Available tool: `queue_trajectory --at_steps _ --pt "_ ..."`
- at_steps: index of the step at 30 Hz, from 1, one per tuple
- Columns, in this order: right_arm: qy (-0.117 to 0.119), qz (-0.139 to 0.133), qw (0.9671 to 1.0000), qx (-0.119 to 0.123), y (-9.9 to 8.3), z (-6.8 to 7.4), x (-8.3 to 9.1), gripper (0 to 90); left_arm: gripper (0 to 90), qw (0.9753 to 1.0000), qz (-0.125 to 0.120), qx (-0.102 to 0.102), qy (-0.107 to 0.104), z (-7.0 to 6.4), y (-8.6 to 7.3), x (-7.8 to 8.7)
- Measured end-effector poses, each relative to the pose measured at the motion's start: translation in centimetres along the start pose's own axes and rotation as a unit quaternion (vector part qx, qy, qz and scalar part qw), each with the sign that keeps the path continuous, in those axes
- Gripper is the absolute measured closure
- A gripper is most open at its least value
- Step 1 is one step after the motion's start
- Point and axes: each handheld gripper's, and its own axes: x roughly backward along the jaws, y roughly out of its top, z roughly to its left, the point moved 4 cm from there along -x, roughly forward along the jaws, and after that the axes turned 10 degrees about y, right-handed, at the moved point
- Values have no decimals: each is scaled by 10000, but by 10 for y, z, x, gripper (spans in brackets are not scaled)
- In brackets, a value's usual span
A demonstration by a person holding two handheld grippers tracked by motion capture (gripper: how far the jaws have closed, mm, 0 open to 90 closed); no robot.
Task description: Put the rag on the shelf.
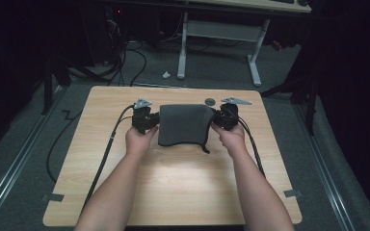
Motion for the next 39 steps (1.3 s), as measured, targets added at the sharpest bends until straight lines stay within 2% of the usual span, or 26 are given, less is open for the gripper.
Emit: queue_trajectory --at_steps 2,6,9,12,13,17,20,23,25,28,30,39 --pt "19 -7 9999 -102 -3 -2 -2 751 847 10000 20 -9 -13 0 -4 -1" --pt "2 -14 9999 -109 -3 -2 -2 734 847 10000 15 29 -15 0 -5 0" --pt "-83 -5 9999 -130 -2 -3 -1 657 845 10000 35 2 -20 -1 -5 1" --pt "-154 12 9998 -82 -1 -4 1 594 830 10000 51 29 -48 -2 -4 2" --pt "-162 20 9998 -74 0 -5 2 574 828 10000 38 -32 -9 -3 -4 4" --pt "-236 18 9997 31 3 -5 6 540 818 10000 23 -39 -9 -4 -2 5" --pt "-299 -110 9994 104 8 -4 12 497 804 10000 37 -27 47 -4 -1 8" --pt "-382 -191 9990 148 13 -4 16 488 793 10000 26 -33 84 -4 0 10" --pt "-404 -280 9986 175 16 -4 20 486 723 9999 0 6 128 -2 2 12" --pt "-420 -367 9983 162 21 -4 26 478 674 9998 -77 44 188 1 4 16" --pt "-458 -380 9980 193 23 -4 29 477 670 9995 -134 144 243 7 6 22" --pt "-536 -422 9973 255 26 -3 38 462 659 9990 -235 121 364 13 12 36"
